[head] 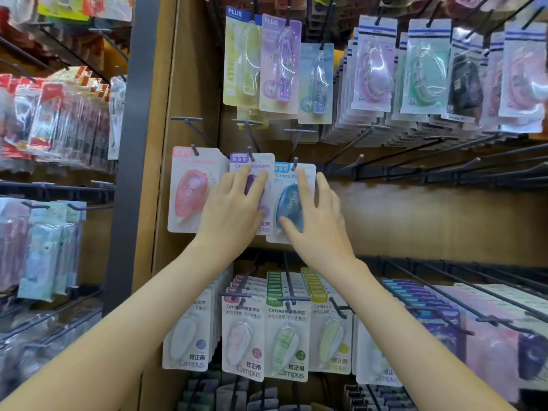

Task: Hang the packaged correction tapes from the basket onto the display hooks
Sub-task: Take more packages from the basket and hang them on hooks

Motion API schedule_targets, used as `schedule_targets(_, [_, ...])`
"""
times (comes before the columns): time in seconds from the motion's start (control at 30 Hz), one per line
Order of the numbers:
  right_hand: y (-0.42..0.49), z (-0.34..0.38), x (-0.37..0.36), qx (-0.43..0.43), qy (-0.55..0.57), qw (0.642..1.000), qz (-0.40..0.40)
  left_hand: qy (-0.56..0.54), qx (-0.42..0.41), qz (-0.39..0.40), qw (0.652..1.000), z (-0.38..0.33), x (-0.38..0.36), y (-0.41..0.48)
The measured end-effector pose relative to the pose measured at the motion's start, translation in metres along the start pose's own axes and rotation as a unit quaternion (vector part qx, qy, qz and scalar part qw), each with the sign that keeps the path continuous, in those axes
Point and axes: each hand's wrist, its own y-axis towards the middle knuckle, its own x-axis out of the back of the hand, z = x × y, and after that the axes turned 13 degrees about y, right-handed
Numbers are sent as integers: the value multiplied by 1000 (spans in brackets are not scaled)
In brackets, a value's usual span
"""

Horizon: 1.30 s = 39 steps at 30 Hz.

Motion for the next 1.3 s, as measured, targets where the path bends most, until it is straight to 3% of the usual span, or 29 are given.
schedule_targets(0.1, [-15,10,-9,61,-9,998,-19,-5,10,-60,998,-3,4,-24])
schedule_targets(0.2, [-46,38,-34,130,80,987,-54,-59,45,-73,995,0,16,-84])
schedule_targets(0.33, [-112,93,-82,190,184,964,-17,-98,103,55,988,23,46,-201])
schedule_targets(0.5, [-213,155,-178,160,298,929,150,-83,158,262,948,64,79,-371])
schedule_targets(0.67, [-329,207,-301,115,319,878,339,-42,231,450,861,114,91,-540])
schedule_targets(0.8, [-453,233,-395,58,286,837,462,-31,319,539,779,132,103,-684])
schedule_targets(0.9, [-557,234,-449,35,253,803,539,-29,339,596,728,117,109,-788])
schedule_targets(1.1, [-774,177,-528,-59,234,704,668,-47,424,695,579,37,98,-998])
schedule_targets(1.2, [-869,139,-565,-83,196,657,723,-35,455,721,522,1,69,-1096])
schedule_targets(1.3, [-941,104,-612,-86,174,619,761,-21,462,738,491,-25,34,-1175])
